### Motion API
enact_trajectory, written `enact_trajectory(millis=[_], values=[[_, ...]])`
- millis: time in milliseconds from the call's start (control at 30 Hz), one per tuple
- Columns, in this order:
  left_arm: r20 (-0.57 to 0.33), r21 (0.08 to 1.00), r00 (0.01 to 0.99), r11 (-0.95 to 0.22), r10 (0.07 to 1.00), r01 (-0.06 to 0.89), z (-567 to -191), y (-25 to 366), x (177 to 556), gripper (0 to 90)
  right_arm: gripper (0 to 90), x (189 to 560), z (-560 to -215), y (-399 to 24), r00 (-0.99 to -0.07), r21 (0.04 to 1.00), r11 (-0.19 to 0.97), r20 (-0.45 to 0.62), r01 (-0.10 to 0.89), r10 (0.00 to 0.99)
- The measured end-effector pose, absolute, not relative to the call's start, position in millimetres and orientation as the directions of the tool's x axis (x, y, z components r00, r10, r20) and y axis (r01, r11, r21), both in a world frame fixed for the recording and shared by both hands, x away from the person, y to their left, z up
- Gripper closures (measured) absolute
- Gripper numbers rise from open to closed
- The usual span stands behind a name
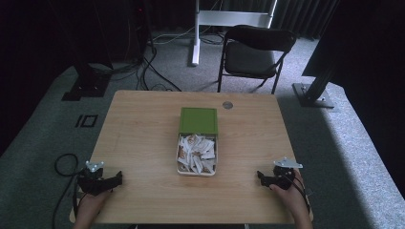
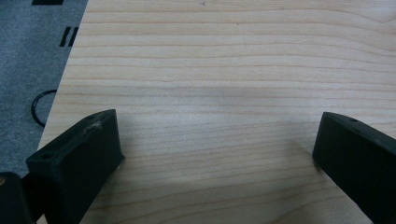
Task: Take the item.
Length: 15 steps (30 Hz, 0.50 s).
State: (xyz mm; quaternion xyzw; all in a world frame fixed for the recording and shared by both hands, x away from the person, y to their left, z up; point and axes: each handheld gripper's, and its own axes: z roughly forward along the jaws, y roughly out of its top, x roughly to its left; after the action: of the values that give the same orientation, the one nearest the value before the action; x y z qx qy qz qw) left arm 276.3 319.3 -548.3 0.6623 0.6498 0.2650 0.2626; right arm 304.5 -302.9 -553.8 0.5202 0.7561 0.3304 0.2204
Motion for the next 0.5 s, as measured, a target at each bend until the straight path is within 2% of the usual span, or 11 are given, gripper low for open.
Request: enact_trajectory(millis=[367,500], values=[[0.010,0.692,0.015,-0.018,1.000,0.722,-548.3,319.3,276.4,1.6,12.6,305.0,-553.6,-303.2,-0.356,0.729,0.235,0.013,0.643,0.934],[0.010,0.691,0.015,-0.018,1.000,0.722,-548.2,319.3,276.3,1.6,16.8,305.2,-552.3,-305.0,-0.350,0.726,0.232,0.012,0.647,0.937]])
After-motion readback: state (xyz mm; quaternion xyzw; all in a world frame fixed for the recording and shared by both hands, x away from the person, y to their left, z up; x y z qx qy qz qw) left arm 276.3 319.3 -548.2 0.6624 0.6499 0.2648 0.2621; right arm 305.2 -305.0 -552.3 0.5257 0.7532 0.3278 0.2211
